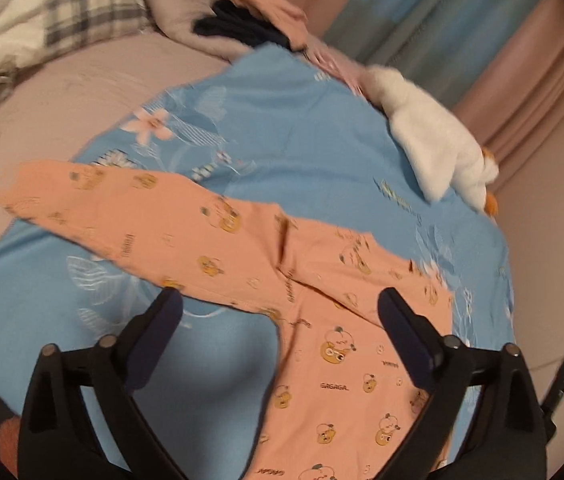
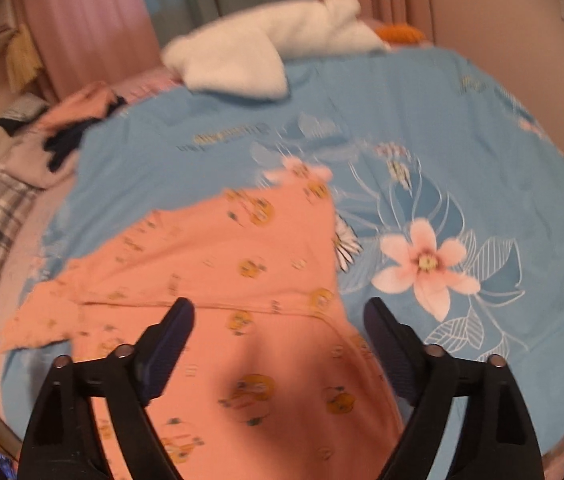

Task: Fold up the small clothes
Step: 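Grasp the cuff of the other sleeve with the left tool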

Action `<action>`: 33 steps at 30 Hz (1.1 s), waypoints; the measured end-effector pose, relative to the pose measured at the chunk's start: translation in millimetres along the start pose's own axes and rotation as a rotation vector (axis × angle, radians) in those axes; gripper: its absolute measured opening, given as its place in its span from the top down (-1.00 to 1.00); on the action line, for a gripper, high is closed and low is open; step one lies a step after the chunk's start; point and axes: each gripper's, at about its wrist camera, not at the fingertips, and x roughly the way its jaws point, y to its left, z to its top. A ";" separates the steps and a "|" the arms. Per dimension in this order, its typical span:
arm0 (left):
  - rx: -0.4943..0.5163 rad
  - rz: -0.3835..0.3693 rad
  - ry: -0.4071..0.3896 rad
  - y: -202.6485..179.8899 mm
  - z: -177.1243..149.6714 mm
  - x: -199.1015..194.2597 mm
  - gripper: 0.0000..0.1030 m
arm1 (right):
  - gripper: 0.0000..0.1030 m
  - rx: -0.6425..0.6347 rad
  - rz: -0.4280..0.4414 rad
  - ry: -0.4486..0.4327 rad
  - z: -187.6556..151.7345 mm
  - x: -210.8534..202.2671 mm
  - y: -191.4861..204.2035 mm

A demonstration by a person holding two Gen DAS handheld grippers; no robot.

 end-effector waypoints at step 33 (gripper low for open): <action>-0.680 -0.002 -0.115 226.5 32.5 30.1 0.03 | -0.91 -0.066 0.046 0.068 -46.0 -1.5 59.5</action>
